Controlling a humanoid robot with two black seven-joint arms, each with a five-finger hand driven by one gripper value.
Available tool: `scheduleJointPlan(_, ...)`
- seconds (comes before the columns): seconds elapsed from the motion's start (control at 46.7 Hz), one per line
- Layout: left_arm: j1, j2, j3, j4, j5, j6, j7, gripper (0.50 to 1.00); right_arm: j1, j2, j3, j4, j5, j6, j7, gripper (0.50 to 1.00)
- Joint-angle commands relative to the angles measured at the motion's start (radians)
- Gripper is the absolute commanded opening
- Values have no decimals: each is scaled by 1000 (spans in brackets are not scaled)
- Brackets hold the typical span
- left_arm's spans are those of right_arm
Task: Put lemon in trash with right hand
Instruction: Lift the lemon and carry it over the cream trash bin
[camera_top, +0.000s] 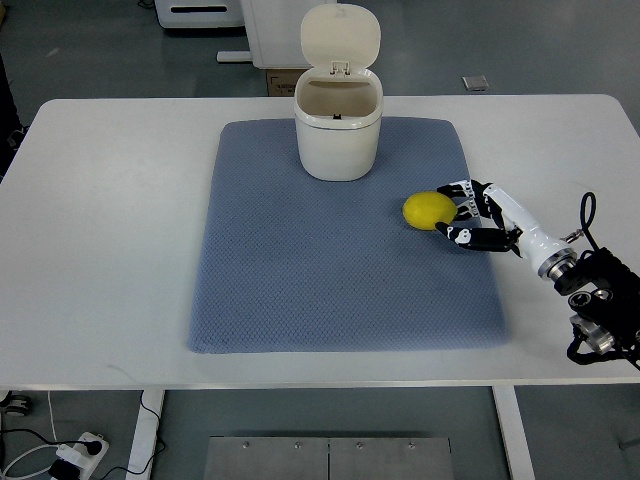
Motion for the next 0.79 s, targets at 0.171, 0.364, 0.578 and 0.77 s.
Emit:
scheduleJointPlan(0.171, 0, 0, 0, 0, 0, 0, 0, 1000, 72, -12, 1, 6, 9, -12, -38, 500)
scheduleJointPlan(0.364, 0, 0, 0, 0, 0, 0, 0, 1000, 144, -33, -9, 21, 25, -37, -98, 500)
scheduleJointPlan(0.578, 1, 0, 0, 0, 0, 0, 0, 1000, 268, -35, -65, 26, 68, -37, -161, 500)
scheduleJointPlan(0.77, 0, 0, 0, 0, 0, 0, 0, 1000, 373, -32, -98, 26, 100, -37, -212, 500)
